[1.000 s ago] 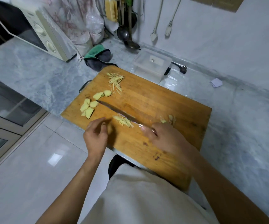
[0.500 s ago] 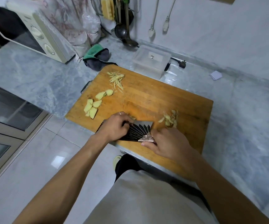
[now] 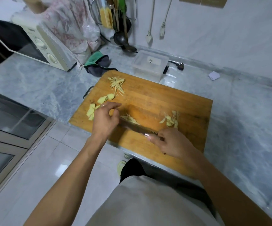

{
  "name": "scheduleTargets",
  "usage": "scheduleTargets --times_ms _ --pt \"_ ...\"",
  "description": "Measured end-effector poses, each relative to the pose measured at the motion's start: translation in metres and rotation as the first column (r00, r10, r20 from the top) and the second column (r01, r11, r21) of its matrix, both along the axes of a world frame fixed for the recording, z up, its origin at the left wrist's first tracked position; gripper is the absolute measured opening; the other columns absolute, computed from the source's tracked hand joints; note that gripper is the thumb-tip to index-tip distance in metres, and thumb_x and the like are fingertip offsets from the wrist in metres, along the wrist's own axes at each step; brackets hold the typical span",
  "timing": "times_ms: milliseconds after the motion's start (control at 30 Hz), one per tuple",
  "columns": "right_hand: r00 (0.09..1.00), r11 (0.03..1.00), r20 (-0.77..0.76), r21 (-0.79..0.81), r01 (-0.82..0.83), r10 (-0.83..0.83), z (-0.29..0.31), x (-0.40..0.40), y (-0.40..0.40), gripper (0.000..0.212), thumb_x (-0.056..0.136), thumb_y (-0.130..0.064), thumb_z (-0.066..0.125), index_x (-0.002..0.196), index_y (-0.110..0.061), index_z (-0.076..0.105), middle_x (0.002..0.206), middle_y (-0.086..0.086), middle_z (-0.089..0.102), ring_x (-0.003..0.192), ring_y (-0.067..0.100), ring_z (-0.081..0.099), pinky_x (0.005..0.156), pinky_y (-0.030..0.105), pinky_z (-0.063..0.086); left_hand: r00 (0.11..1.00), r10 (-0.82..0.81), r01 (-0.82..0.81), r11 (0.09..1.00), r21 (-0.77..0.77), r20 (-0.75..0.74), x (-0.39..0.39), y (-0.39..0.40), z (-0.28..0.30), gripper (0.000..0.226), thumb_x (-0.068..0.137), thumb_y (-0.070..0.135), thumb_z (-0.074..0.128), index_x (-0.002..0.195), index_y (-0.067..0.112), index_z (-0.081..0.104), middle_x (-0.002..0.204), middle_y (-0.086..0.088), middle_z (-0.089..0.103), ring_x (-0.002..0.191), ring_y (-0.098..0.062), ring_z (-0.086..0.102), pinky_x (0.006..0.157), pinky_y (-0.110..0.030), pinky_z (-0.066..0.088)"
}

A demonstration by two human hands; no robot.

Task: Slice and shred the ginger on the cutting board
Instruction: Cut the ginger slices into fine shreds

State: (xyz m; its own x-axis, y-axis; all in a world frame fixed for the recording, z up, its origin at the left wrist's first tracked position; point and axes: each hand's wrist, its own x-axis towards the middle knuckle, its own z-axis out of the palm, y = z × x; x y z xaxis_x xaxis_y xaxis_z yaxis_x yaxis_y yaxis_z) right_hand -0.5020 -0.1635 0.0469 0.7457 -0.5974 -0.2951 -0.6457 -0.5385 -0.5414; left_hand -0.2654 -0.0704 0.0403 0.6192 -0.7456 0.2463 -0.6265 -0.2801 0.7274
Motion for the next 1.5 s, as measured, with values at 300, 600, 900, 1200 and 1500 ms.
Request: scheduleTargets --times_ms 300,600,900,1200,1500 --pt "0.97 0.942 0.047 0.253 0.221 -0.24 0.013 0.005 -0.004 0.068 0.093 -0.072 0.04 0.073 -0.009 0.055 0.064 0.008 0.055 0.05 0.013 0.056 0.06 0.046 0.054 0.968 0.237 -0.204 0.933 0.295 -0.079 -0.017 -0.001 -0.019 0.059 0.089 0.039 0.064 0.143 0.021 0.049 0.144 -0.011 0.043 0.124 -0.028 0.052 0.103 -0.034 0.044" --pt "0.913 0.86 0.096 0.388 0.333 -0.397 0.009 0.008 -0.01 0.067 0.099 -0.066 0.033 0.071 -0.012 0.06 0.059 0.004 0.058 0.049 0.017 0.056 0.06 0.039 0.054 0.918 -0.354 0.377 0.633 0.677 -0.18 0.005 -0.045 -0.034 0.072 0.079 0.015 0.081 0.142 0.034 0.05 0.147 -0.003 0.025 0.139 -0.027 0.027 0.118 -0.031 0.027" --pt "0.867 0.758 0.057 0.515 0.4 -0.496 0.002 0.029 -0.009 0.061 0.098 -0.066 0.038 0.073 -0.013 0.057 0.057 0.003 0.054 0.047 0.014 0.05 0.047 0.024 0.045 0.825 -0.553 0.532 0.685 0.498 -0.12 0.031 -0.046 -0.053 0.018 0.084 0.004 0.074 0.1 0.01 0.077 0.107 -0.003 0.058 0.103 -0.025 0.061 0.089 -0.011 0.031" --pt "0.857 0.794 0.092 0.435 0.424 -0.507 0.008 0.049 -0.028 0.066 0.1 -0.065 0.034 0.068 -0.012 0.057 0.056 0.002 0.056 0.045 0.016 0.053 0.051 0.027 0.047 0.844 -0.533 0.467 0.676 0.569 -0.059 0.063 -0.099 -0.036 0.021 0.09 0.006 0.067 0.109 0.011 0.074 0.123 -0.007 0.06 0.114 -0.022 0.058 0.104 -0.018 0.034" --pt "0.853 0.815 0.126 0.394 0.425 -0.506 0.014 0.074 -0.042 0.063 0.102 -0.06 0.035 0.065 -0.015 0.059 0.052 -0.001 0.054 0.043 0.009 0.051 0.054 0.026 0.048 0.869 -0.477 0.288 0.707 0.646 0.134 0.107 -0.146 -0.022 0.031 0.096 0.012 0.056 0.125 0.012 0.065 0.135 -0.012 0.058 0.118 -0.032 0.058 0.1 -0.035 0.047"
